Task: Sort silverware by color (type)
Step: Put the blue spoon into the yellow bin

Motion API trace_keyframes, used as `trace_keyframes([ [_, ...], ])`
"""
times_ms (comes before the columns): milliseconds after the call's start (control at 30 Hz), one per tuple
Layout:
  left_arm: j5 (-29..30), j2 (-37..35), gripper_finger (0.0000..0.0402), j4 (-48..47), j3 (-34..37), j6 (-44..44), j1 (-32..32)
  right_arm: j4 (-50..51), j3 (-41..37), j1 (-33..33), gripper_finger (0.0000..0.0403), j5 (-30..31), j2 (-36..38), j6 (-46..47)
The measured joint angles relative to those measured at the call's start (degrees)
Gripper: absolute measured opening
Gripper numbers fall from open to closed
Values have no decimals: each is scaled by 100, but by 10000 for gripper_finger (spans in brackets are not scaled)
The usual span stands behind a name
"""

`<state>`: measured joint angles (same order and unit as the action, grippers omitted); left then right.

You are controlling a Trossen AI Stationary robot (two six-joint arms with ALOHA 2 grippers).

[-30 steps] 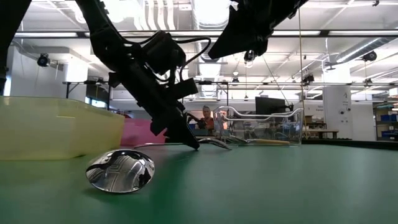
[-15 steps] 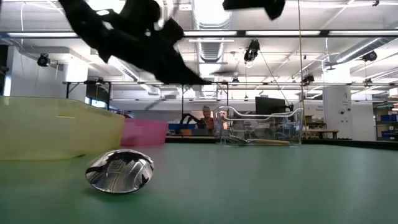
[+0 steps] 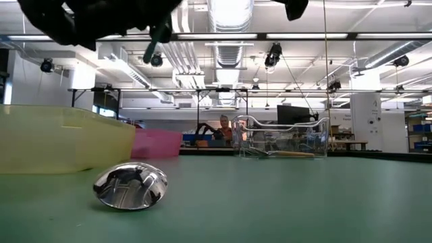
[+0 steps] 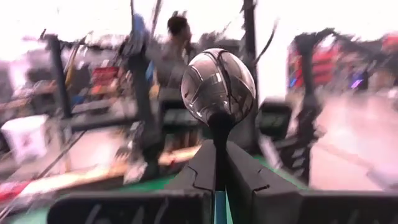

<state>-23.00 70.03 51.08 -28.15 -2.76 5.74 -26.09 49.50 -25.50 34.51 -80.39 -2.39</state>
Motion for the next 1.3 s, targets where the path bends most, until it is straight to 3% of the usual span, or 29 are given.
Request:
trace_keyframes([
  [233, -505, -10, 0, 1283, 429, 507, -7, -1071, -336, 123, 9, 1, -312, -319],
  [700, -788, 322, 0, 1415, 191, 802, -140, -1360, 42, 473, 19, -290, -504, -457],
  [900, -1002, 563, 0, 1747, 96, 937, -160, -1344, 200, 466, 71, -313, -504, -621],
  [1033, -1657, 786, 0, 1969, -80, 1273, -189, -1363, 333, 520, 118, -352, -502, -1037],
  [1300, -2303, 1506, 0, 2005, -497, 1667, -308, -910, 976, 643, 182, -1526, -502, -1993],
])
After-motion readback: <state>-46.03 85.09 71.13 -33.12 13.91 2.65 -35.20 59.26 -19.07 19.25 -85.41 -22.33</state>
